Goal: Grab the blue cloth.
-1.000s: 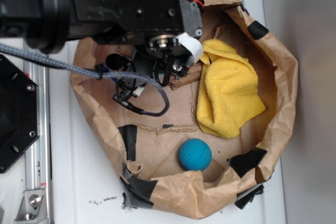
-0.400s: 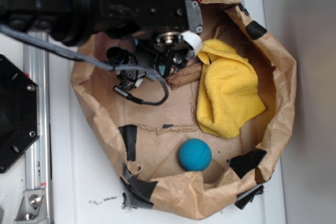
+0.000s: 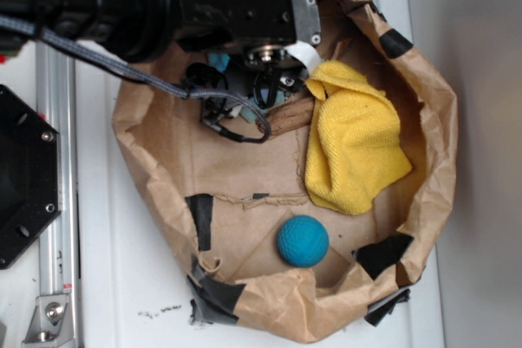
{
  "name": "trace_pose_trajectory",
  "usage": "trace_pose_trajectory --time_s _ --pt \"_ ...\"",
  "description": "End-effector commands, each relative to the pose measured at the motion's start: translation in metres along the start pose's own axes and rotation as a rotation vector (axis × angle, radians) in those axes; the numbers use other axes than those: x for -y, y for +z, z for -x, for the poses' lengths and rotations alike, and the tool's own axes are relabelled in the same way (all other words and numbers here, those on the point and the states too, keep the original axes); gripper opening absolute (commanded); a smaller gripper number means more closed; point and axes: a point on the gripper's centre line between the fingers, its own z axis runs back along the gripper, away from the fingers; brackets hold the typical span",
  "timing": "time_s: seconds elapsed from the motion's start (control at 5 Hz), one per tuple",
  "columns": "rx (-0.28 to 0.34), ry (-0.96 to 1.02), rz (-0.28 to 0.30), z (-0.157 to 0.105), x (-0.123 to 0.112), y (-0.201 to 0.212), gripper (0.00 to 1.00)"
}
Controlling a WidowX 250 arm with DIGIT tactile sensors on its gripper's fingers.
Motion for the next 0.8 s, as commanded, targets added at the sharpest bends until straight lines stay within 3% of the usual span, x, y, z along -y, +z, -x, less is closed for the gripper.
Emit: trace_pose_trajectory --time_s 0.0,0.6 --pt "0.029 0.001 -0.023 -0.009 0.006 0.012 0.0" --pt "0.056 0.02 -0.013 -0.012 0.002 0.027 0.0"
